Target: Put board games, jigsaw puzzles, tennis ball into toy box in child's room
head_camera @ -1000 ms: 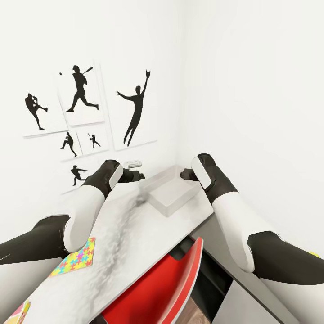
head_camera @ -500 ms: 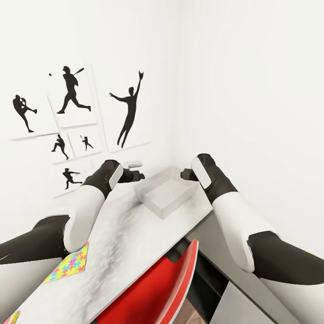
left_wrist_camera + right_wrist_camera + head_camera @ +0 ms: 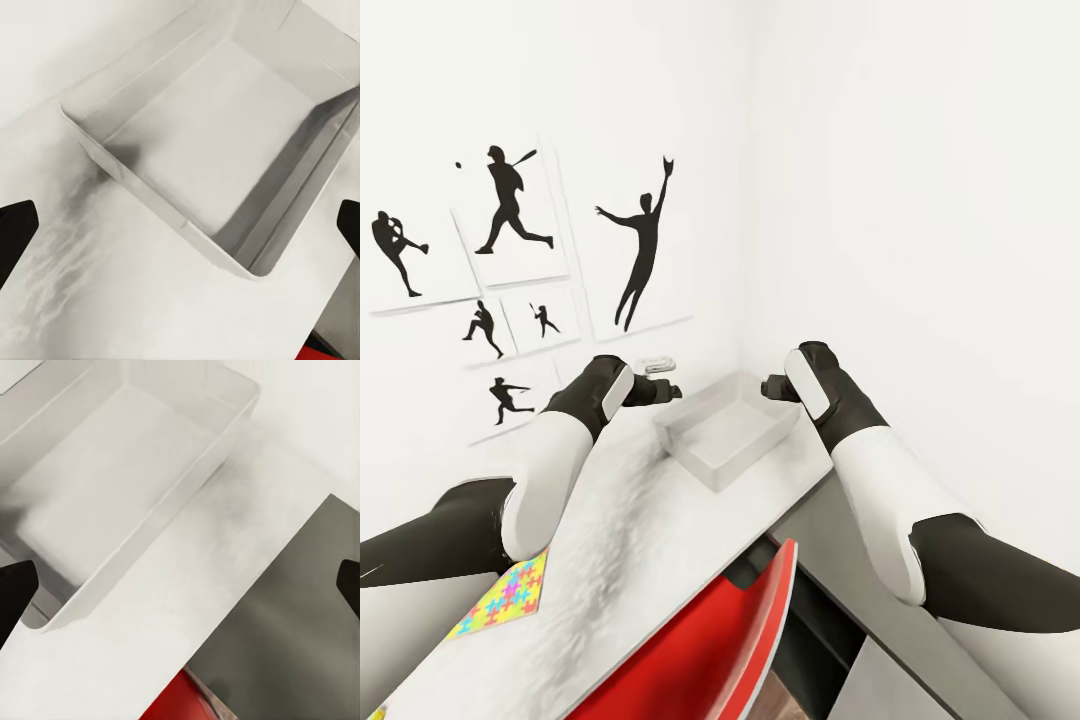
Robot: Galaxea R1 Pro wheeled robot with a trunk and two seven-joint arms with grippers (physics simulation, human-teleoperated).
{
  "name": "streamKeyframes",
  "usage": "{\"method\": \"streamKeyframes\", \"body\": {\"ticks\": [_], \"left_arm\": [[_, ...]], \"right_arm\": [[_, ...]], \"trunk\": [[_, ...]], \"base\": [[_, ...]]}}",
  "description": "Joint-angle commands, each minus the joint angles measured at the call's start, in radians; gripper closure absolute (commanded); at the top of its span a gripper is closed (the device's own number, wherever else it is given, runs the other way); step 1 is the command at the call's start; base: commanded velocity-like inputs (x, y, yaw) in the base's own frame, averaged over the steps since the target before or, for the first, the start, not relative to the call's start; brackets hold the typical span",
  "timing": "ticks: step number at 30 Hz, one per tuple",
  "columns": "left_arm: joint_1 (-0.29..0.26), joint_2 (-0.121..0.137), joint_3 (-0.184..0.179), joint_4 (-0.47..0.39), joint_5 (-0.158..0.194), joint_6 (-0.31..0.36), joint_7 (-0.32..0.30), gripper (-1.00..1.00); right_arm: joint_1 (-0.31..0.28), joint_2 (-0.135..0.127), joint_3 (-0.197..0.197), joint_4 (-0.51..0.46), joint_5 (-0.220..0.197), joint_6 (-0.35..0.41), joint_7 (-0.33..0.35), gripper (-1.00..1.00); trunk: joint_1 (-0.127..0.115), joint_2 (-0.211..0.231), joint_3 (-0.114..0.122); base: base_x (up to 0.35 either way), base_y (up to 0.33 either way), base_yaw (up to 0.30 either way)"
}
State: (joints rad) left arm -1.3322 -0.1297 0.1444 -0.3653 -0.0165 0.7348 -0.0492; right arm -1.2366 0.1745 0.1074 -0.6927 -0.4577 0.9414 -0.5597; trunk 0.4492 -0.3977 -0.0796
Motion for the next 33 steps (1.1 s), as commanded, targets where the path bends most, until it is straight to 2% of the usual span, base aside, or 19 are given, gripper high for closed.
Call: {"method": "streamKeyframes", "body": {"ticks": [1,12,33], "left_arm": [[-0.001,-0.001,0.006,-0.001,-0.002,0.005,-0.003,-1.00],[-0.001,-0.001,0.006,-0.001,-0.002,0.007,-0.002,-1.00],[-0.001,-0.001,0.006,-0.001,-0.002,0.008,-0.003,-1.00]], "right_arm": [[-0.001,0.000,0.002,-0.001,-0.009,0.003,-0.009,-1.00],[-0.001,0.000,0.002,-0.001,-0.009,0.002,-0.009,-1.00],[-0.001,0.000,0.002,-0.001,-0.010,0.004,-0.008,-1.00]], "trunk": [[0.001,-0.002,-0.002],[0.001,-0.002,-0.002],[0.001,-0.002,-0.002]], "base": [[0.019,-0.014,0.000],[0.075,0.047,0.000],[0.002,0.002,0.000]]}}
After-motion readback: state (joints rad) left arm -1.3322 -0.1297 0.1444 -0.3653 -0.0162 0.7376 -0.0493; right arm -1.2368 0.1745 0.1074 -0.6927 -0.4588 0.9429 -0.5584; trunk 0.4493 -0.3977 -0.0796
